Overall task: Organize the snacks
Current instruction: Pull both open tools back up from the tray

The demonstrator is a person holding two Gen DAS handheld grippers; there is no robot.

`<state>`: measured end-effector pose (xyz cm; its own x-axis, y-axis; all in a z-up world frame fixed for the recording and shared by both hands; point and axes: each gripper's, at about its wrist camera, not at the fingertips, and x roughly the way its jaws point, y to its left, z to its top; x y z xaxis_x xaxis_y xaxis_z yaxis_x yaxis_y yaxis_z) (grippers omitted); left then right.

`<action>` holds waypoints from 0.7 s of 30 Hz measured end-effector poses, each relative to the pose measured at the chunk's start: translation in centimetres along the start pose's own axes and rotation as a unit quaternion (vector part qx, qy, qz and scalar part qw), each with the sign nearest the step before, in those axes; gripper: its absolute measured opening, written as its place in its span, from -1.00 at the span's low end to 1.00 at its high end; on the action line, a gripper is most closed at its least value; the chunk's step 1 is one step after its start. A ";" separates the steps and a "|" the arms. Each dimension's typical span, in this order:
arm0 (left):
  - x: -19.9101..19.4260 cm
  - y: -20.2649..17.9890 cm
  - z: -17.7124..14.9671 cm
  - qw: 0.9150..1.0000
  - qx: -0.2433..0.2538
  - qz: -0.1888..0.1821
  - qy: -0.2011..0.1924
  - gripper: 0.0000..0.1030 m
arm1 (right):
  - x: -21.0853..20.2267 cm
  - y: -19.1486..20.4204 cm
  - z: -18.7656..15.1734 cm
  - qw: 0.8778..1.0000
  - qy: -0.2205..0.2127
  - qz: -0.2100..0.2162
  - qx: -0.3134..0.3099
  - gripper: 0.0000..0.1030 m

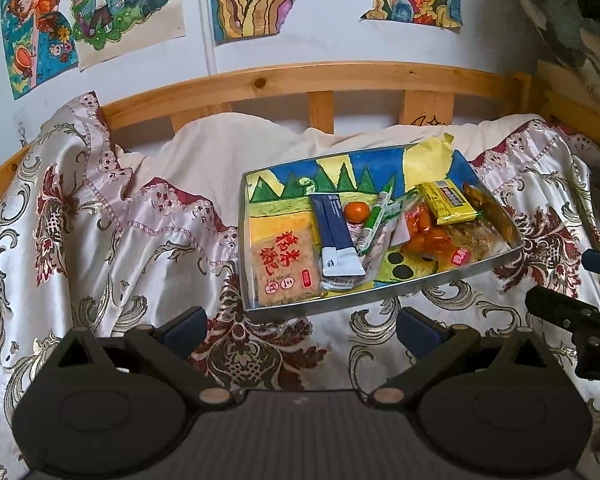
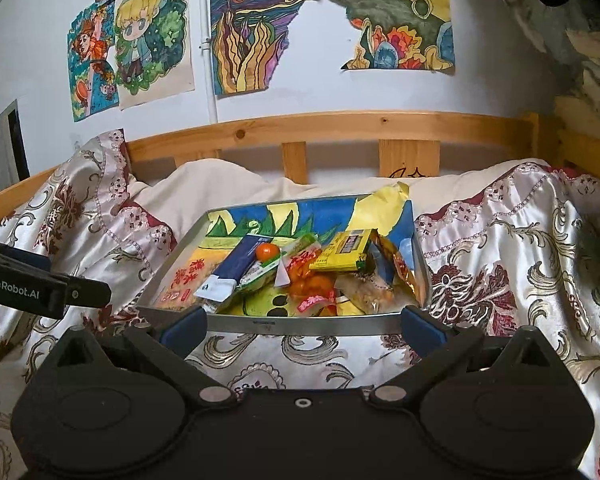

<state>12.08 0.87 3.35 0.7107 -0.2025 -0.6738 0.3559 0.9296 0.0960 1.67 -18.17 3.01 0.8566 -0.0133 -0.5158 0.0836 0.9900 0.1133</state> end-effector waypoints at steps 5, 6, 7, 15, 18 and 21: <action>-0.2 0.0 -0.1 1.000 0.002 -0.006 0.002 0.99 | 0.0 0.2 -0.1 1.000 0.000 0.002 -0.004 0.98; -0.2 -0.1 -0.1 1.000 0.003 -0.006 0.003 0.99 | 0.0 0.3 -0.1 1.000 0.000 0.002 -0.005 0.98; -0.2 -0.1 -0.1 1.000 0.003 -0.005 0.002 0.99 | 0.0 0.3 -0.1 1.000 0.000 0.003 -0.005 0.98; -0.1 -0.1 -0.2 1.000 0.002 -0.005 0.008 0.99 | 0.1 0.3 -0.1 1.000 0.002 0.003 -0.005 0.98; -0.1 -0.1 -0.3 1.000 0.004 -0.004 0.009 0.99 | 0.2 0.4 -0.2 1.000 0.003 0.005 -0.005 0.98; -0.1 0.0 -0.3 1.000 0.004 -0.004 0.010 0.99 | 0.3 0.5 -0.3 1.000 0.004 0.006 -0.005 0.98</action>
<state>11.82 0.94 3.18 0.6960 -0.2036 -0.6885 0.3665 0.9254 0.0968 1.80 -17.68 2.71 0.8530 0.0003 -0.5219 0.0676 0.9915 0.1110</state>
